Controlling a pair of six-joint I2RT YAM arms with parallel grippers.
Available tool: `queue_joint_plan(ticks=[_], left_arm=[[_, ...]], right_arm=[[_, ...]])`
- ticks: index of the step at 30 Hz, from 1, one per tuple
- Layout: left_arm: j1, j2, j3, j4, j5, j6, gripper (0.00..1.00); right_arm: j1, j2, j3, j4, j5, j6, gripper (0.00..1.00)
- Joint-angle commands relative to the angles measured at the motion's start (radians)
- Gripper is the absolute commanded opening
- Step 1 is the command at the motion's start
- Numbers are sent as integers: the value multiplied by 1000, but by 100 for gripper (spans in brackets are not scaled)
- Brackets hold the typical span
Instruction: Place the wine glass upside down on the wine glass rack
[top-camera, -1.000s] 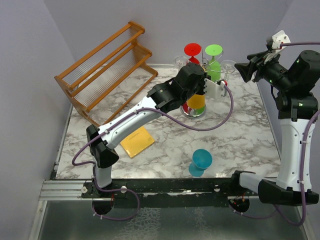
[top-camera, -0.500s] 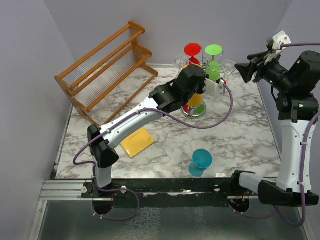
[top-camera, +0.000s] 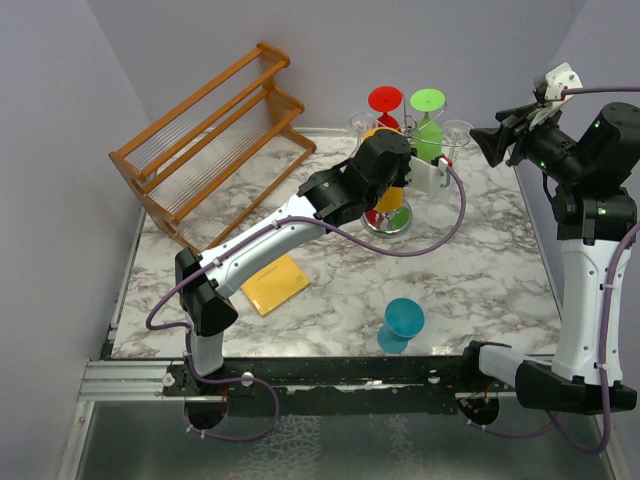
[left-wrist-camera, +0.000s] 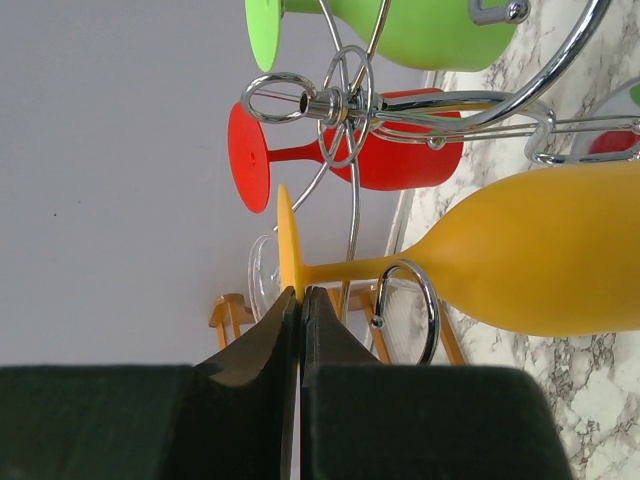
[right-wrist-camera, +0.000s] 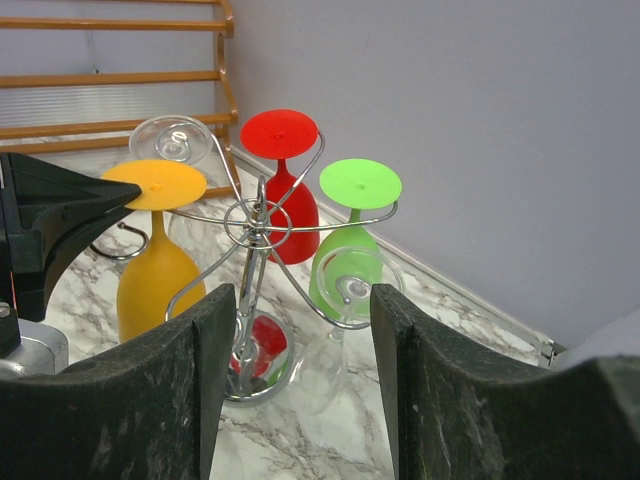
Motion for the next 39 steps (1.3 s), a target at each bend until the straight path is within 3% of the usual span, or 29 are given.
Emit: queue_joint_plan(ticks=[1, 4, 8, 13, 22, 39], left_arm=[[-5, -60, 5, 12, -45, -21, 0], [-5, -66, 9, -3, -43, -28, 0], [-5, -72, 19, -36, -27, -32, 0], [-5, -77, 27, -61, -25, -35, 0], [-4, -93, 43, -120, 17, -62, 0], [-4, -107, 74, -214, 140, -116, 0]], right_arm=[[-8, -17, -5, -12, 3, -13, 58], [-11, -15, -9, -12, 31, -17, 62], [-16, -17, -17, -11, 78, -25, 80], [-19, -21, -24, -10, 90, -27, 90], [-25, -30, -41, -8, 74, -32, 100], [-39, -40, -53, -4, 65, -30, 100]])
